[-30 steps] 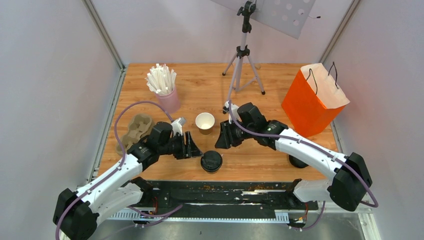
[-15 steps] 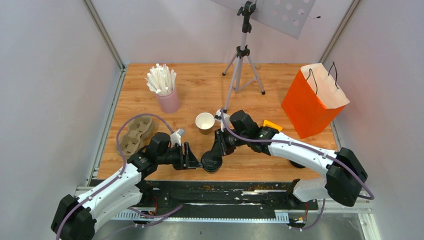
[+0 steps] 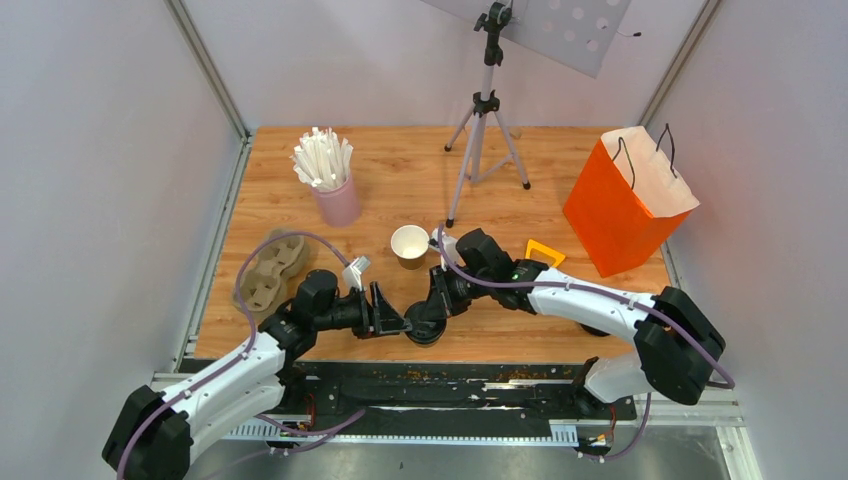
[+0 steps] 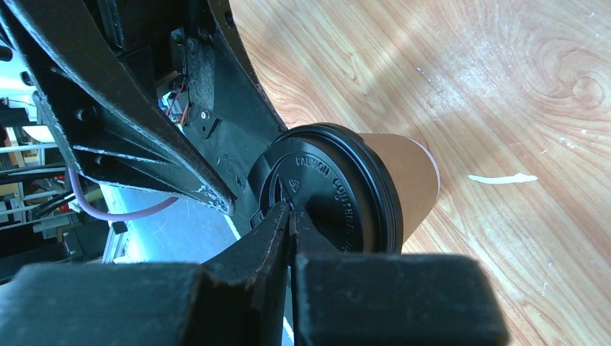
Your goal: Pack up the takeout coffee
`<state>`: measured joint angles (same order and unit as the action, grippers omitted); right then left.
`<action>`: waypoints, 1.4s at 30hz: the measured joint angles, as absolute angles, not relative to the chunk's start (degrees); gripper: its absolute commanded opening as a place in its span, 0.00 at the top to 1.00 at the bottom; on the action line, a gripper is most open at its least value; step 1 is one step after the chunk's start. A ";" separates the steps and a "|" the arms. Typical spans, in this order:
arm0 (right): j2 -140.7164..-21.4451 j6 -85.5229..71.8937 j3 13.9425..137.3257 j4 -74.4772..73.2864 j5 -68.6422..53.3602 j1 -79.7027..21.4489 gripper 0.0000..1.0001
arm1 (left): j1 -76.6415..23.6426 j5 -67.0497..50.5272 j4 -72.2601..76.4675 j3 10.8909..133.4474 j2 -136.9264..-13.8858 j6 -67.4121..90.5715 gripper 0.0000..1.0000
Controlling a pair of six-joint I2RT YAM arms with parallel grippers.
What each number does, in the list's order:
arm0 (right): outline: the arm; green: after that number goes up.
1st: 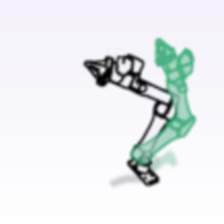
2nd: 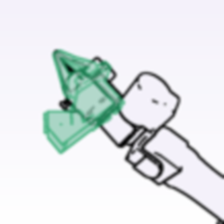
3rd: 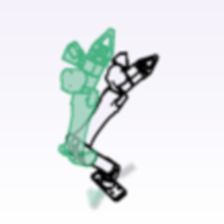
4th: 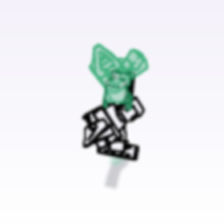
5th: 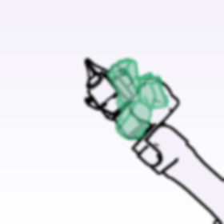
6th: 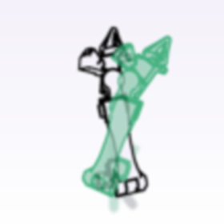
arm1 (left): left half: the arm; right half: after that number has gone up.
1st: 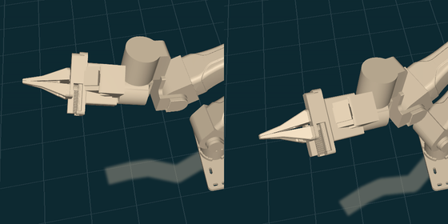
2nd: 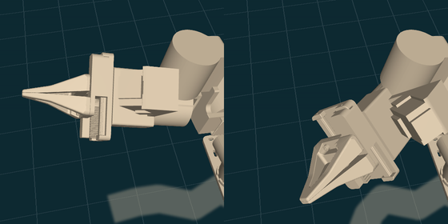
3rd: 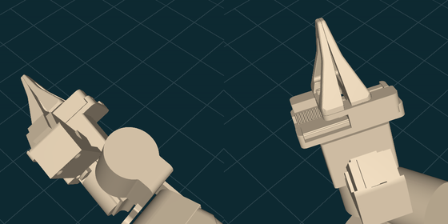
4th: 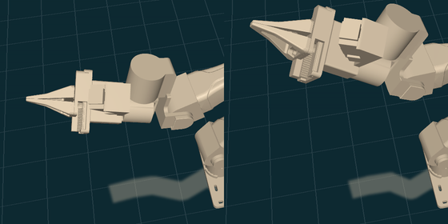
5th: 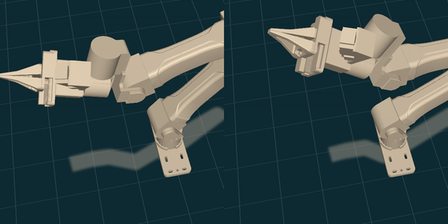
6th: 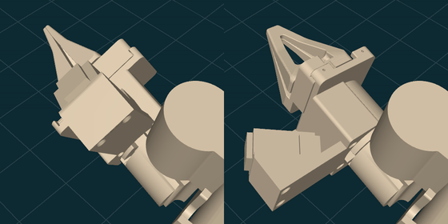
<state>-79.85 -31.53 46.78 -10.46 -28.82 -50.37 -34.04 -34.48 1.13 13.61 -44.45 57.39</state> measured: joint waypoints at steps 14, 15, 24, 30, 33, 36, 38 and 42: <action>-79.77 -31.88 45.71 -8.62 -27.66 -50.04 0.94 | -34.04 -34.50 7.94 10.81 -47.20 59.92 0.42; -79.72 -31.88 45.63 -8.43 -27.57 -50.04 0.94 | -34.04 -34.52 8.27 10.81 -47.37 60.01 0.44; -78.65 -31.90 43.75 -6.11 -27.46 -49.67 0.95 | -34.11 -33.74 5.74 12.51 -47.29 59.61 0.54; -77.89 -31.92 42.68 -5.34 -27.46 -49.28 0.94 | -34.11 -31.18 -0.56 15.55 -47.13 57.36 0.58; -77.54 -31.94 42.26 -5.15 -27.49 -49.25 0.94 | -34.15 -30.81 -1.23 15.90 -47.18 57.08 0.60; -77.30 -32.05 41.93 -4.91 -27.49 -49.17 0.94 | -34.50 -30.72 -1.02 15.99 -47.72 57.01 0.61; -77.10 -32.12 41.63 -4.64 -27.42 -49.08 0.94 | -34.89 -30.81 -0.38 15.99 -48.42 57.12 0.62; -76.27 -32.60 40.64 -4.19 -27.05 -48.64 0.95 | -36.05 -30.92 1.61 16.23 -50.92 57.23 0.67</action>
